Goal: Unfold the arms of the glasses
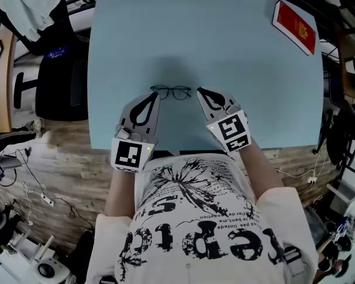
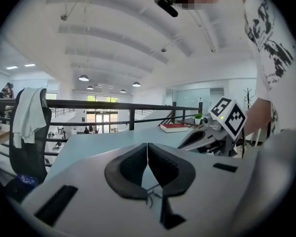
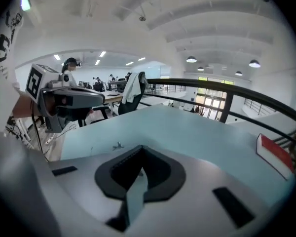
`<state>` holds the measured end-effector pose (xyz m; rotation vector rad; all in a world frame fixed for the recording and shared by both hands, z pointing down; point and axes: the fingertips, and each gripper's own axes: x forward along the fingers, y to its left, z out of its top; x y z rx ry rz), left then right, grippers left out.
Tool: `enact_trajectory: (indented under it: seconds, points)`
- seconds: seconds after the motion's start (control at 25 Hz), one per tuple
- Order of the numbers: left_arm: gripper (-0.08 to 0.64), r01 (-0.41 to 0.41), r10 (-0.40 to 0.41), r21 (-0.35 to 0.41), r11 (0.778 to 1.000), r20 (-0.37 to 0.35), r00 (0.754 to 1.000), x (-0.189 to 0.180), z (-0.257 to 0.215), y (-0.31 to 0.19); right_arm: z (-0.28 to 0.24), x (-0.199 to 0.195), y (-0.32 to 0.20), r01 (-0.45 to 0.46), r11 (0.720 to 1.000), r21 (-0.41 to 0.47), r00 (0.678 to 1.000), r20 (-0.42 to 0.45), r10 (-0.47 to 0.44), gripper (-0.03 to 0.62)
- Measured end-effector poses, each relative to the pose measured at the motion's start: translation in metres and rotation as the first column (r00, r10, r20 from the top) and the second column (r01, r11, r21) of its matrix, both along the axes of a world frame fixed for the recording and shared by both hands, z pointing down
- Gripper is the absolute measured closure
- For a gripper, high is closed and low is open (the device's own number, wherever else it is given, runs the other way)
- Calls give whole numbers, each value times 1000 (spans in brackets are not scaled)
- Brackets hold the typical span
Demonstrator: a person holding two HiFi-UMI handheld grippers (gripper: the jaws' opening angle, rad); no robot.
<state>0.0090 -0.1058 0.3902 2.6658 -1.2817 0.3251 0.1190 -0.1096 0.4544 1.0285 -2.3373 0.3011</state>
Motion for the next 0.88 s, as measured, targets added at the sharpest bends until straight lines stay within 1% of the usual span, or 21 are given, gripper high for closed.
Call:
enact_trajectory:
  seconds: [0.08, 0.16, 0.24, 0.32, 0.36, 0.4, 0.44, 0.56, 0.72, 0.88]
  points:
    - [541, 17, -17, -15, 1000, 14, 1000, -3, 10, -3, 24, -2, -3, 72, 994, -84, 995, -67, -78, 581]
    - [541, 33, -32, -26, 999, 29, 999, -6, 20, -7, 47, -5, -2, 166, 974, -155, 970, -150, -190, 581]
    - [541, 47, -46, -51, 998, 28, 999, -8, 29, -9, 63, -8, 0, 270, 942, -200, 923, -226, -312, 570]
    - [541, 52, -50, -57, 997, 35, 998, -10, 36, -11, 76, -11, 3, 356, 907, -226, 864, -289, -412, 516]
    - [541, 54, -52, -56, 997, 40, 998, -11, 39, -11, 82, -11, 3, 386, 892, -233, 838, -316, -445, 511]
    - [541, 58, -56, -57, 997, 45, 997, -11, 42, -11, 86, -11, 1, 407, 883, -236, 818, -337, -467, 512]
    - [541, 64, -61, -58, 996, 50, 997, -12, 44, -12, 90, -11, -1, 419, 876, -238, 804, -352, -480, 512]
    - [541, 65, -62, -51, 997, 58, 996, -13, 48, -13, 99, -14, -5, 444, 860, -252, 774, -376, -509, 514]
    - [541, 67, -64, -44, 997, 56, 996, -15, 51, -11, 112, -20, 1, 502, 812, -297, 702, -408, -583, 513]
    - [541, 38, -33, -68, 997, 74, 997, -16, 64, -10, 119, -27, -2, 523, 793, -312, 670, -424, -609, 513]
